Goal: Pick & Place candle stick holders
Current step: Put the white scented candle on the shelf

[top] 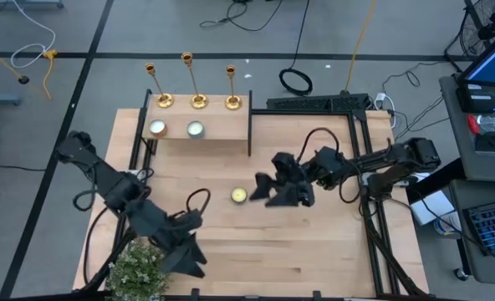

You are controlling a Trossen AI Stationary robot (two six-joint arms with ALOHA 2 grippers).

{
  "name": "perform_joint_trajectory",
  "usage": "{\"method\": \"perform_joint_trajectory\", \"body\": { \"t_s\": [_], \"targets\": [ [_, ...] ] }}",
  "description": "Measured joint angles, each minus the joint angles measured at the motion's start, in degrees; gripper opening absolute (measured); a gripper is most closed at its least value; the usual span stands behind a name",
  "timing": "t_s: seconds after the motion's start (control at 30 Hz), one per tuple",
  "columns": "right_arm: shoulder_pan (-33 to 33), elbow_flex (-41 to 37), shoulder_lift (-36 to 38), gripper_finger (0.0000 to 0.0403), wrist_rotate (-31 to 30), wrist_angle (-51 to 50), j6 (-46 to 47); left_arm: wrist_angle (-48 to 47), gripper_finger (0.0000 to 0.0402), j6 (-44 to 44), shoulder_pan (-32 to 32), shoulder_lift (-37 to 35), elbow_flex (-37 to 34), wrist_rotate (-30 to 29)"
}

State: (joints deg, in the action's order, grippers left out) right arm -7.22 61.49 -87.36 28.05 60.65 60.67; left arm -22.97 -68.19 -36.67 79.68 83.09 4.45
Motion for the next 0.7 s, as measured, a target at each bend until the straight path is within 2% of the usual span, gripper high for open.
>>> {"method": "perform_joint_trajectory", "body": {
  "t_s": [0.1, 0.27, 0.4, 0.53, 0.7],
  "targets": [
    [2.1, 0.0, 0.0, 0.0265, -2.6, -1.9, -3.6, -4.8, 0.0285, -1.1, -1.7, -0.7, 0.0, 0.0],
    [3.6, 0.0, 0.0, 0.0265, -5.6, -12.1, -10.6, -14.7, 0.0285, -3.3, -4.3, -1.0, 0.0, -0.3],
    [3.8, 0.0, 0.0, 0.0265, -9.2, -19.7, -13.3, -26.1, 0.0285, -4.2, -5.1, -1.0, 0.0, -5.1],
    [3.8, 0.0, 0.0, 0.0265, -9.9, -24.6, -13.9, -37.8, 0.0285, -5.4, -3.1, -0.7, 0.0, -12.2],
    [3.7, 0.0, 0.0, 0.0265, -10.8, -32.4, -19.4, -45.2, 0.0285, -3.5, 0.8, -0.6, 0.0, -11.5]
  ]
}}
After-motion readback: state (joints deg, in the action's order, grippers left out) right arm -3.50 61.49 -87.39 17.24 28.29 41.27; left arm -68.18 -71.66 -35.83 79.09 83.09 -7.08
